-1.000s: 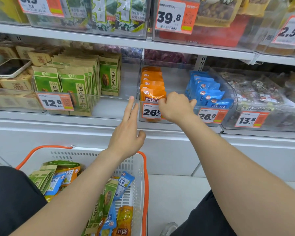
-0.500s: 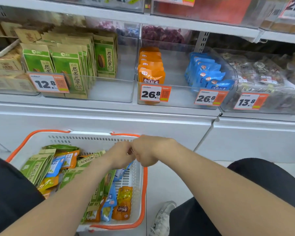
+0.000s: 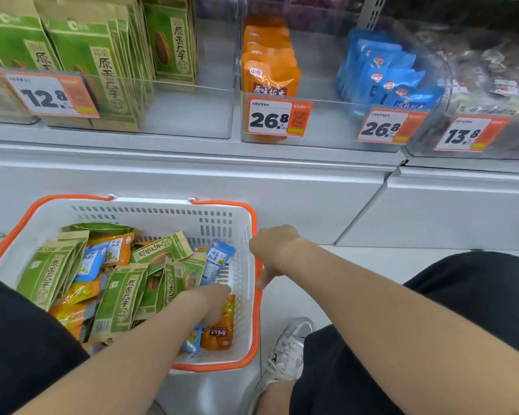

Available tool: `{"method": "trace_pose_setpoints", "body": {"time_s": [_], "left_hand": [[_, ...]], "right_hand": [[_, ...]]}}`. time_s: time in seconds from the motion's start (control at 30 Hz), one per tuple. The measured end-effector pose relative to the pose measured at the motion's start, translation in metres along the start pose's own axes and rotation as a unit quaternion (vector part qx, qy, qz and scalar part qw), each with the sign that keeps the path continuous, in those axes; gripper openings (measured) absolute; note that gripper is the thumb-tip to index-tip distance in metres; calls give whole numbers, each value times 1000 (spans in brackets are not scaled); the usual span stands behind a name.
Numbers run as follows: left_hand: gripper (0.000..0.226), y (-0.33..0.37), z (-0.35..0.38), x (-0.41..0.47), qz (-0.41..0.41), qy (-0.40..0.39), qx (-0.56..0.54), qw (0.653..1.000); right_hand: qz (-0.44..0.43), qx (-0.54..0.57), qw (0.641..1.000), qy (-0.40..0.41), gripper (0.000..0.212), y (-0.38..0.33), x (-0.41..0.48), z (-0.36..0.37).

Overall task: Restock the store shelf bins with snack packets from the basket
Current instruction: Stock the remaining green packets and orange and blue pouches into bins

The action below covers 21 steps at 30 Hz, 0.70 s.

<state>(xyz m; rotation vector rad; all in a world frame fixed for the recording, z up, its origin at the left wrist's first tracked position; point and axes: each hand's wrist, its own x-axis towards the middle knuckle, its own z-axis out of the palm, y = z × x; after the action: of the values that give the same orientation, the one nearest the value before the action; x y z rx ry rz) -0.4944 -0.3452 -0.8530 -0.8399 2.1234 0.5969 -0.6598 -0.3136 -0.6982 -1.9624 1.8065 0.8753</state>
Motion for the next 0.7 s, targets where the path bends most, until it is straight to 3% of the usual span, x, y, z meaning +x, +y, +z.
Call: {"method": "trace_pose_setpoints", "body": {"time_s": [0.1,0.17,0.27,0.4,0.53,0.63,0.7], "left_hand": [[86,8,5,5,15,-11,9,1000],[95,11,7,7,14,-22,-2,1000],[82,14,12,15,7,-17,7,1000],[49,15,8,19,8,61,29,998],[50,9,-3,18,22,58,0,998],[56,2,-12,9,19,89,26,996],[52,-7,-18,2,18,115,-16,993]], "right_hand": [[-19,-11,1000,-7,49,5,6,0],[-27,-30,999,-10,49,4,9,-1],[-39,-40,998,-13,51,3,13,-2],[-51,-55,997,-14,55,3,17,-3],[-51,-67,996,-19,60,2,17,-5],[-55,-70,996,-12,68,-1,13,-5],[-51,-71,996,-7,67,-2,11,-4]]}}
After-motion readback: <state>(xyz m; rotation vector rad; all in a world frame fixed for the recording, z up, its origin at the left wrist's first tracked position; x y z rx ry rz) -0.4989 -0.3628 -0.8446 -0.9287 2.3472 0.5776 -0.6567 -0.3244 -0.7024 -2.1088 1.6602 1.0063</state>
